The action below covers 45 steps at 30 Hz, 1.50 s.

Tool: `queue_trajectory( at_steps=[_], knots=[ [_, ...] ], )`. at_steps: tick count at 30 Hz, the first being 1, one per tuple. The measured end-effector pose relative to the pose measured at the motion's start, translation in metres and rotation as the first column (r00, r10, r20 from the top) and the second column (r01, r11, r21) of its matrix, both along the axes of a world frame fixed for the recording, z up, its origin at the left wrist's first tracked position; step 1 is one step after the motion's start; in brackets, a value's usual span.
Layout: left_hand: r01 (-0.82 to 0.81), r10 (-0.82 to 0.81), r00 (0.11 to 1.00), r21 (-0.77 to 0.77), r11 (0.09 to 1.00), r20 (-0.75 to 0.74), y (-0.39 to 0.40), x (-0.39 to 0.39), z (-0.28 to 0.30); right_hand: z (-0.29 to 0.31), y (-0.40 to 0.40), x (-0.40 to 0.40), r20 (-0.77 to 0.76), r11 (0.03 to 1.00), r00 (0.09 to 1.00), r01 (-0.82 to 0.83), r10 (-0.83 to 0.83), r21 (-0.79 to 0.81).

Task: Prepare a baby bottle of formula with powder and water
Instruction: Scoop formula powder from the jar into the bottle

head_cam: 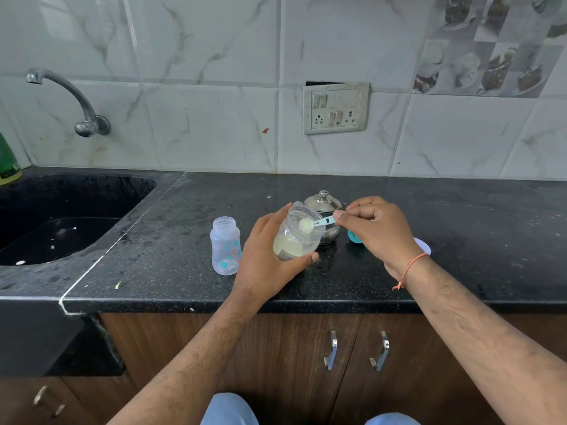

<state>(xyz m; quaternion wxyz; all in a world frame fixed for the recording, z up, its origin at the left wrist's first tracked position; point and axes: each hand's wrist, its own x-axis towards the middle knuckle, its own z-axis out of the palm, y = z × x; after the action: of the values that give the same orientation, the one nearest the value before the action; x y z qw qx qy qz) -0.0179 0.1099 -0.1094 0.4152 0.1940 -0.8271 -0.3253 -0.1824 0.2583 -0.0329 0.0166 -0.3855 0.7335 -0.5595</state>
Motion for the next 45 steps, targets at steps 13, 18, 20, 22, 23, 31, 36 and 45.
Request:
queue_trajectory(
  at_steps=[13, 18, 20, 22, 23, 31, 36, 45],
  knots=[
    [0.003, -0.003, 1.000, 0.000, 1.000, 0.004, 0.001, 0.001, 0.000, 0.005, 0.004, 0.003, 0.162, 1.000, 0.986, -0.026, 0.028, -0.011],
    [-0.009, 0.007, 1.000, 0.065, 0.998, 0.027, 0.002, 0.000, 0.000, 0.003, 0.007, 0.003, 0.432, 1.000, 0.902, -0.029, 0.026, 0.001],
    [-0.020, 0.016, 0.999, 0.120, 0.993, 0.035, 0.000, -0.001, 0.000, 0.005, 0.007, 0.003, 0.518, 1.000, 0.855, -0.027, 0.031, -0.015],
    [-0.051, 0.041, 0.997, 0.164, 0.985, 0.059, 0.000, -0.001, 0.002, 0.008, 0.006, 0.004, 0.580, 0.999, 0.814, -0.020, 0.038, -0.038],
    [-0.073, 0.059, 0.995, 0.179, 0.981, 0.082, -0.001, -0.003, 0.002, 0.010, 0.006, 0.004, 0.600, 0.998, 0.799, -0.014, 0.043, -0.054],
    [-0.166, 0.129, 0.980, 0.261, 0.951, 0.155, 0.029, 0.036, 0.002, 0.021, 0.003, 0.008, 0.622, 0.994, 0.779, -0.009, 0.077, -0.112],
    [-0.411, 0.411, 0.900, 0.032, 0.911, -0.146, 0.025, 0.089, -0.010, 0.021, -0.001, 0.019, 0.553, 0.992, 0.829, -0.019, 0.086, -0.126],
    [-0.276, 0.258, 0.961, 0.258, 0.926, 0.103, -0.047, 0.087, 0.002, 0.024, -0.033, 0.048, 0.469, 0.975, 0.867, -0.076, 0.169, -0.210]
  ],
)
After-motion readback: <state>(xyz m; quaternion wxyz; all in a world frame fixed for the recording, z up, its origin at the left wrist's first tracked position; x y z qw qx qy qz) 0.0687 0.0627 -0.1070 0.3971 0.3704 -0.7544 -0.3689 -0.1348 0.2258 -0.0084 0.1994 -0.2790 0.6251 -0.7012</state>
